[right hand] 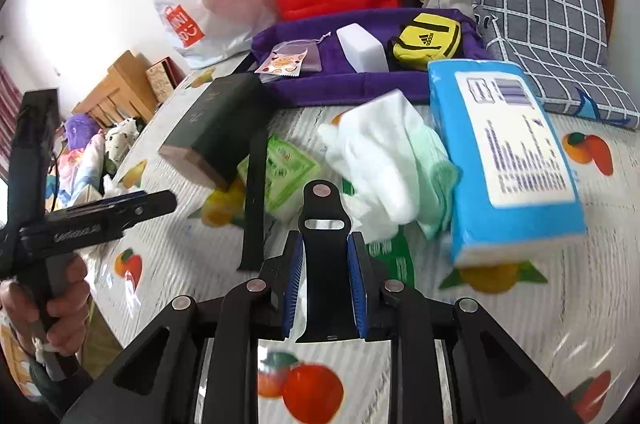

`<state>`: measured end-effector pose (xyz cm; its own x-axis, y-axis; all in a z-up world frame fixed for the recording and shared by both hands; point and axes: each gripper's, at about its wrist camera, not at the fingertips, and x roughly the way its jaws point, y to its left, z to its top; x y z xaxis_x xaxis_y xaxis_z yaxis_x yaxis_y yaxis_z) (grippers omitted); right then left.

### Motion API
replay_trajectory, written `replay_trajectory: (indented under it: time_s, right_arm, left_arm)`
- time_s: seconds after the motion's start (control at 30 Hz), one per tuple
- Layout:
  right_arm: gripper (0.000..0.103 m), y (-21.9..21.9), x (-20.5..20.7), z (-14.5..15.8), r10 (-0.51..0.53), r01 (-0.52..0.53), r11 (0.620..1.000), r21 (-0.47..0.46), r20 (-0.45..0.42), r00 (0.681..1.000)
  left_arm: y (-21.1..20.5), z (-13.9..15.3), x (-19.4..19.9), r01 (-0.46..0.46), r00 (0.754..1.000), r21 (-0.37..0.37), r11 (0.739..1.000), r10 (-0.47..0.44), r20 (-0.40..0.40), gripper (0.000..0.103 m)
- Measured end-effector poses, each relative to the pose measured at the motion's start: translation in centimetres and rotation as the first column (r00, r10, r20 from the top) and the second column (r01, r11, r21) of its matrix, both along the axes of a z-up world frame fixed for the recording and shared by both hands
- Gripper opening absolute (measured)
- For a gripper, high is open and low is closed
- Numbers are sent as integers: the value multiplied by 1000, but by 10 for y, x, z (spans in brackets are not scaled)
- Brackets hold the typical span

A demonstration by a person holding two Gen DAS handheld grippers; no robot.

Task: Organize soft objects
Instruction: 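Reach both tools down toward the two black watch strap halves on the bed, then grasp one black strap half with right tool while left tool grasps the other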

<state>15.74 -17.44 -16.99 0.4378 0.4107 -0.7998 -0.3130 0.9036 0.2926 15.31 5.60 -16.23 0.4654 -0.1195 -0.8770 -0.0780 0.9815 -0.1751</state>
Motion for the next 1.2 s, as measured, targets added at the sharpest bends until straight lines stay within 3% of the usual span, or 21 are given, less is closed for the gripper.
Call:
replay_trajectory:
  time_s: [0.33, 0.5, 0.63, 0.77, 0.83, 0.9, 1.0, 1.13, 1.2]
  right_arm:
    - [25, -41, -31, -31, -53, 50, 997, -54, -56, 997]
    - [39, -54, -39, -30, -71, 70, 996, -62, -23, 997]
    - [39, -52, -38, -25, -47, 48, 997, -61, 12, 999]
    - [39, -39, -29, -37, -11, 10, 997, -72, -13, 1000]
    - [26, -36, -27, -42, -19, 19, 995, -102, 3, 1000]
    - [26, -39, -27, -38, -13, 13, 998, -61, -1, 1000]
    - [26, -50, -31, -29, -30, 30, 1000, 4, 8, 1000]
    - [26, -63, -34, -27, -53, 54, 997, 49, -10, 999]
    - [26, -68, -34, -28, -75, 75, 996, 37, -15, 997]
  left_arm:
    - [-41, -13, 3, 58, 998, 24, 998, -58, -20, 68]
    - [-60, -25, 15, 71, 997, 47, 996, -69, -40, 68]
    - [-65, -33, 22, 67, 996, 46, 997, -64, -57, 68]
    - [-66, -37, 29, 59, 997, 37, 998, -57, -54, 68]
    - [-66, -37, 31, 62, 997, 31, 998, -61, -43, 67]
    - [-66, -37, 32, 66, 997, 25, 997, -65, -34, 66]
    - [-65, -36, 32, 70, 997, 22, 997, -70, -19, 45]
    - [-59, -34, 28, 76, 997, -25, 997, -76, -22, 25]
    - [-56, -33, 24, 74, 997, -28, 997, -75, -20, 21]
